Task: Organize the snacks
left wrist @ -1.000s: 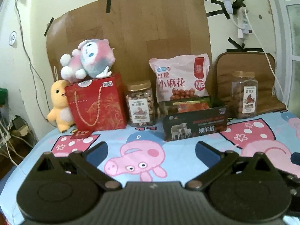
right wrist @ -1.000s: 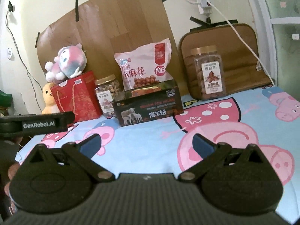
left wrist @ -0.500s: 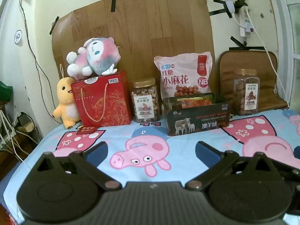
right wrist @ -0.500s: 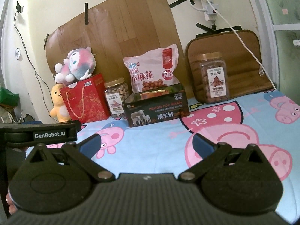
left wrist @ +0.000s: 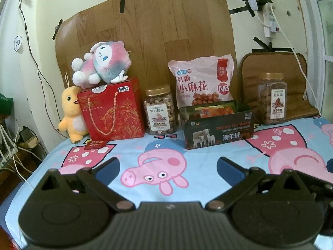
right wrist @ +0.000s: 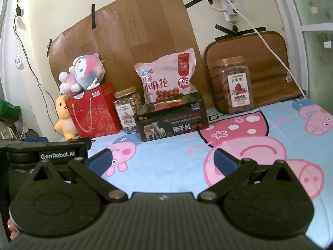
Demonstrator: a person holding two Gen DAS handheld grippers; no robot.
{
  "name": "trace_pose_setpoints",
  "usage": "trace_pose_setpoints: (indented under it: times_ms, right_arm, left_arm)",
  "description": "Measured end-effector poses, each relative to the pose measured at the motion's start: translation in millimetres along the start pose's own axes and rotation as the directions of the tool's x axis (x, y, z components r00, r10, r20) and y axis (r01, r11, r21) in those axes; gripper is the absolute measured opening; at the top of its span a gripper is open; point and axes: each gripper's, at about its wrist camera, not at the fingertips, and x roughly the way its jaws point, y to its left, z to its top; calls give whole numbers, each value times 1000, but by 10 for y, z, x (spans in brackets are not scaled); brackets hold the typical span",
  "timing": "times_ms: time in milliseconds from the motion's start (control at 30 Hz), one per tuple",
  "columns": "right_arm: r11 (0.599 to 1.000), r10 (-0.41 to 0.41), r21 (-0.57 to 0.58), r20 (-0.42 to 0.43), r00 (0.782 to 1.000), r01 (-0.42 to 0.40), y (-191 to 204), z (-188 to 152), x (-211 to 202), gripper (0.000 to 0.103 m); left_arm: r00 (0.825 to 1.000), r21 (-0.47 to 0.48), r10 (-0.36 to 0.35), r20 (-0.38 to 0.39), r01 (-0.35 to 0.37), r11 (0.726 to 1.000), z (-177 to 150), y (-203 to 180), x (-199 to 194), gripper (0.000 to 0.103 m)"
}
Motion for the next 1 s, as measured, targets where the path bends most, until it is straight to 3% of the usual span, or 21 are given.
trace_pose_setpoints:
  times_ms: [500,1000]
  right_arm:
    - [1000,-9,2,-9,1000,9,-18,-23,30,103]
    - [1000,-24,16,-38,999,24,-113,-48,164,103]
  left_arm:
    - [1000,-8,3,-11,-3,1000,-20,18,74,103]
    - [997,0,-13,-71,13,1000,-41,-62,312,103]
